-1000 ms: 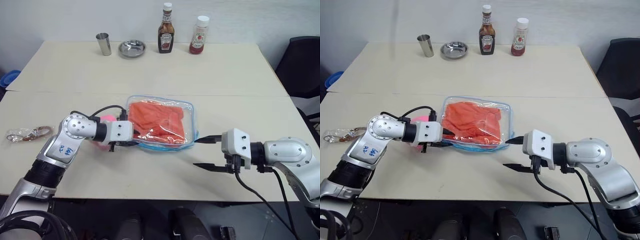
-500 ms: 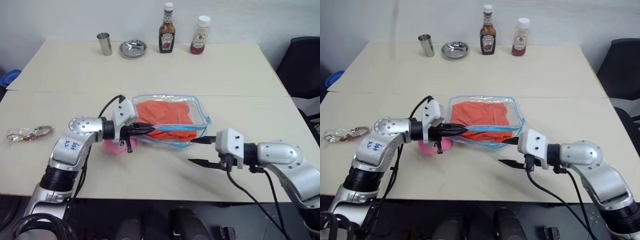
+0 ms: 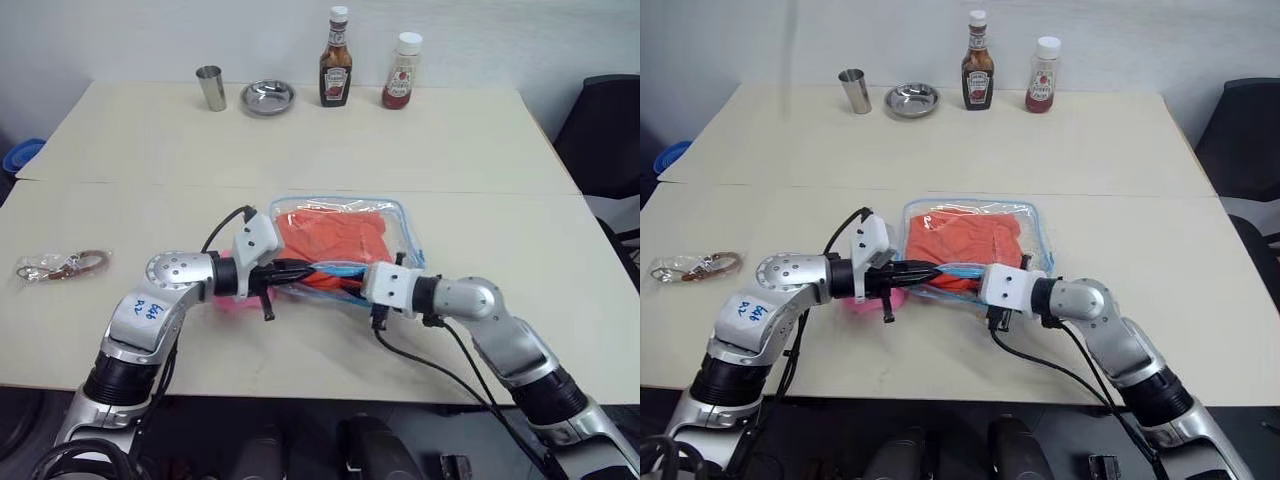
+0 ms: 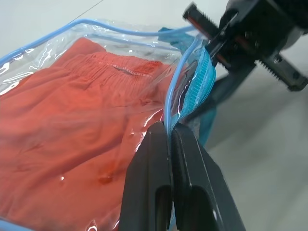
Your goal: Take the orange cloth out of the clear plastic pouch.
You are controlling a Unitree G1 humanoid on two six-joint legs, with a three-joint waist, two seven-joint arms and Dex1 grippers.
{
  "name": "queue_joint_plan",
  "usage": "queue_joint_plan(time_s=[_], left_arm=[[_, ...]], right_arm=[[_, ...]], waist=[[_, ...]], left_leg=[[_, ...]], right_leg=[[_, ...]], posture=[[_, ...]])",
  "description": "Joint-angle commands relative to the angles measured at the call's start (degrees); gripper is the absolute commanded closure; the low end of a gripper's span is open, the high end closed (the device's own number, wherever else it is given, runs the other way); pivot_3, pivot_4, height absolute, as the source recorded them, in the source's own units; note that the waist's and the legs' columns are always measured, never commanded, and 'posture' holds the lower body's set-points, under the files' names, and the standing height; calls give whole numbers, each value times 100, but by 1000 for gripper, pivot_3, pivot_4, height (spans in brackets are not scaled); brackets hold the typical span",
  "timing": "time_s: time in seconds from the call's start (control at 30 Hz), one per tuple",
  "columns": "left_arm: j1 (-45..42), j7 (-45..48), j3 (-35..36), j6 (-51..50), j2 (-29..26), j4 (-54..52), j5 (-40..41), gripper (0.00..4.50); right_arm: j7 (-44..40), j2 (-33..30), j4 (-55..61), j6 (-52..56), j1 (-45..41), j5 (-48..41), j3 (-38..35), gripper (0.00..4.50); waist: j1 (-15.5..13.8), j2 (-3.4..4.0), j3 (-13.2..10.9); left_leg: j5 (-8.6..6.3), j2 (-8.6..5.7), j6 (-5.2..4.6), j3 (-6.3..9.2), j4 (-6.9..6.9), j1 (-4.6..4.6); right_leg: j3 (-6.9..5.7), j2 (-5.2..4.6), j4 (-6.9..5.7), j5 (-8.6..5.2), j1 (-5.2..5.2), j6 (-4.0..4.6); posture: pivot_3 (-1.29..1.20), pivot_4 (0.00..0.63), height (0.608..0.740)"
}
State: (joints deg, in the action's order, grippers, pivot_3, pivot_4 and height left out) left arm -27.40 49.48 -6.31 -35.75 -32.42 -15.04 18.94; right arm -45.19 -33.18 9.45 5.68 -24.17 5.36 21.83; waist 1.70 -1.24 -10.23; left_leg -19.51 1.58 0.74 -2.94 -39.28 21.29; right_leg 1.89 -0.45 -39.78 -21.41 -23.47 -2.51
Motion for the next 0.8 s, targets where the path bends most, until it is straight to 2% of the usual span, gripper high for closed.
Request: queue_joint_plan(time_s=[0.03, 0.13, 0.4, 0.67, 0.77, 0.8], left_arm=[[-136, -32, -16, 46, 38, -148, 55, 4500], [-167, -36, -37, 31, 46, -167, 81, 4500], [-174, -32, -91, -122, 83, -398, 192, 4500], [-309, -138, -39, -276, 205, -374, 278, 4500], [-374, -216, 25, -375, 277, -338, 336, 4500], [-394, -234, 46, -400, 292, -316, 344, 4500]], right_arm=[[254, 45, -123, -498, -110, 444, 29, 2429], [417, 106, -322, -713, -193, 737, 50, 1438], [593, 328, -764, -1014, -419, 1141, 65, 1438], [696, 353, -1558, -1704, -791, 1979, 512, 1438], [673, 408, -1773, -1849, -816, 2010, 575, 2031], [640, 417, -1838, -1902, -821, 2008, 604, 2365]], waist=[[2, 0, 0], [13, 0, 0], [15, 0, 0], [39, 0, 0], [40, -3, 2], [44, -3, 3]], left_leg=[[0, 0, 0, 0, 0, 0], [0, 1, 0, 0, 0, 0], [1, 1, 2, 0, 0, -1], [1, 2, 3, 0, 0, -4], [2, 1, 3, 0, -1, -9], [2, 2, 4, 0, -1, -9]], right_leg=[[0, 0, -1, 0, -1, 0], [0, 1, -2, 0, 0, 0], [0, 2, -4, 0, -1, 0], [0, 2, -5, 0, 0, 0], [0, 2, -7, 0, 4, 0], [0, 2, -7, 0, 4, 0]], posture=[[0, 150, 740], [0, 150, 740], [0, 150, 740], [0, 150, 740], [0, 150, 740], [0, 150, 740]])
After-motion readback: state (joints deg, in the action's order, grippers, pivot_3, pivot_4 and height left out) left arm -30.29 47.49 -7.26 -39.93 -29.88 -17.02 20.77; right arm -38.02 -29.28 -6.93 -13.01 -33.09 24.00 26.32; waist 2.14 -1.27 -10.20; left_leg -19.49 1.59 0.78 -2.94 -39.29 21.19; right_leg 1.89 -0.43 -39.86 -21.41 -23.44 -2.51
